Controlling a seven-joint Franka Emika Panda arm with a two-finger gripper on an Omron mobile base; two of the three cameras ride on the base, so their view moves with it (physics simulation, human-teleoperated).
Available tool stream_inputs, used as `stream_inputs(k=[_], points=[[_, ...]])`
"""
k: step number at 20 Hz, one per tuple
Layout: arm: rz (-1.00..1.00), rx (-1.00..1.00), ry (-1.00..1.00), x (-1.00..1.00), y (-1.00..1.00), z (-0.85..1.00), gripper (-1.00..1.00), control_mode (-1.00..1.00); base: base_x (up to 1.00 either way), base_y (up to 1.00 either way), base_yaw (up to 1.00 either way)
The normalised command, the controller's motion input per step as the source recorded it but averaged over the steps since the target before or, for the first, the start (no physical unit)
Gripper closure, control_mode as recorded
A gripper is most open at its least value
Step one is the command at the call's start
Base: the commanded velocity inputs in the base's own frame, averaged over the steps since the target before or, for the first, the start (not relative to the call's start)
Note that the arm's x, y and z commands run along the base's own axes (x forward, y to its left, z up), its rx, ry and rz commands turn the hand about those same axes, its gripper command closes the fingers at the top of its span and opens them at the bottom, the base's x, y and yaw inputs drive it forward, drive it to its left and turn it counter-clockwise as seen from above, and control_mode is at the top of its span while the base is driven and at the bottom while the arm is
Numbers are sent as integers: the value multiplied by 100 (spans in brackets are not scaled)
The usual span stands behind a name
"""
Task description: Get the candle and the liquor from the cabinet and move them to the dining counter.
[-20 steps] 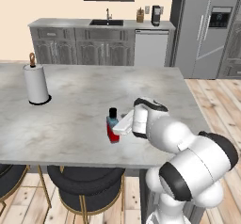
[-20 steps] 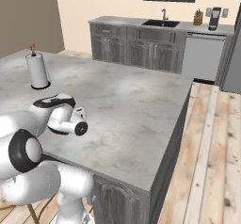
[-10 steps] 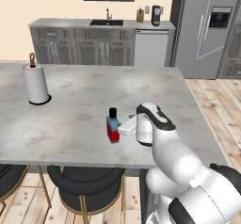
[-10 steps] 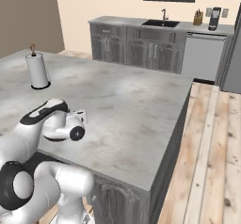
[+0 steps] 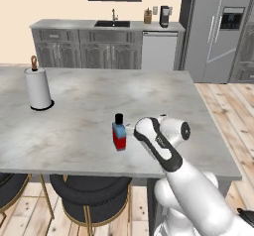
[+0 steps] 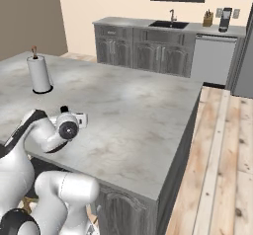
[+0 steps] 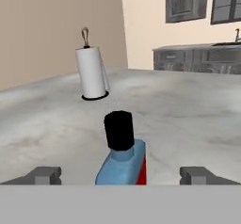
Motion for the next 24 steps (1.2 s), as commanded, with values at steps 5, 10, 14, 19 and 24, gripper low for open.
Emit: stream_inputs(k=[5, 10, 14, 19, 24], points=[[-1, 0, 20, -40, -20, 52, -100, -100, 0, 0, 0], [0, 0, 18, -47, -25, 52, -100, -100, 0, 0, 0], [-6, 0, 23, -50, -25, 40, -100, -100, 0, 0, 0], [-8, 0, 18, -56, -28, 33, -100, -100, 0, 0, 0], [-6, 0, 10, -61, -28, 25, -100, -100, 0, 0, 0]])
